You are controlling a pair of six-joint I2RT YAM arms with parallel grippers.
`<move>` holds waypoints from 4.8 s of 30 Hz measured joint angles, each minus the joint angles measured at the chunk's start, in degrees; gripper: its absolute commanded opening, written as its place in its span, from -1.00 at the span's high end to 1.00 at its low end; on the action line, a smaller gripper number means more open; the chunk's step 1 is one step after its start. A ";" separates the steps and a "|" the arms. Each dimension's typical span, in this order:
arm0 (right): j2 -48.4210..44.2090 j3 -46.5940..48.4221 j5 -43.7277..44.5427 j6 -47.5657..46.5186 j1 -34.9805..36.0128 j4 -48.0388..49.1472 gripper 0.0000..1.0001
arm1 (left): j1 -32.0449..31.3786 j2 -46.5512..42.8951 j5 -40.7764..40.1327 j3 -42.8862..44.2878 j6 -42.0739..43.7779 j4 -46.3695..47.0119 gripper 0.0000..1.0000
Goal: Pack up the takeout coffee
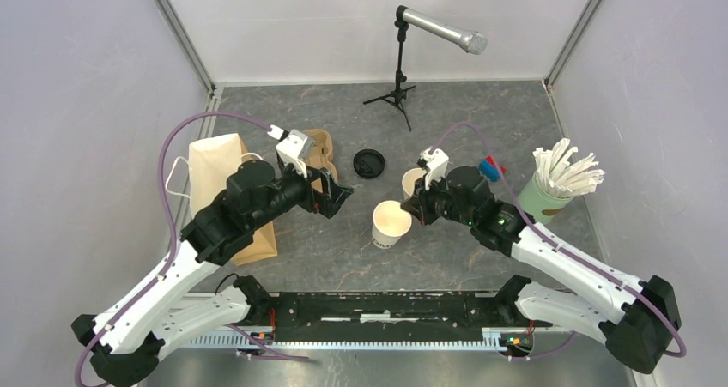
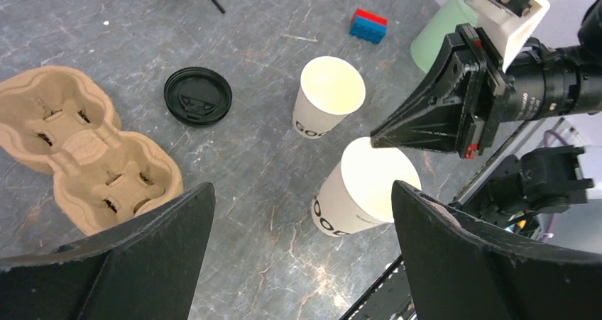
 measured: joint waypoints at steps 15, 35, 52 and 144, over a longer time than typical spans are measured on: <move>3.82 -4.00 10.25 0.28 7.17 1.07 0.85 | 0.00 0.79 -1.81 -1.29 2.10 -0.22 -1.00; -5.27 -3.82 18.14 0.17 7.19 -2.51 -0.42 | 0.00 18.32 -9.46 8.22 1.88 -5.60 -0.78; -27.65 -4.68 25.20 -0.07 7.19 -5.44 -0.89 | 8.83 60.54 -9.49 32.24 -2.73 -9.51 0.10; -23.43 -10.19 26.49 -3.10 7.19 -5.35 -0.91 | 15.72 66.90 2.86 33.14 -2.75 -7.17 0.95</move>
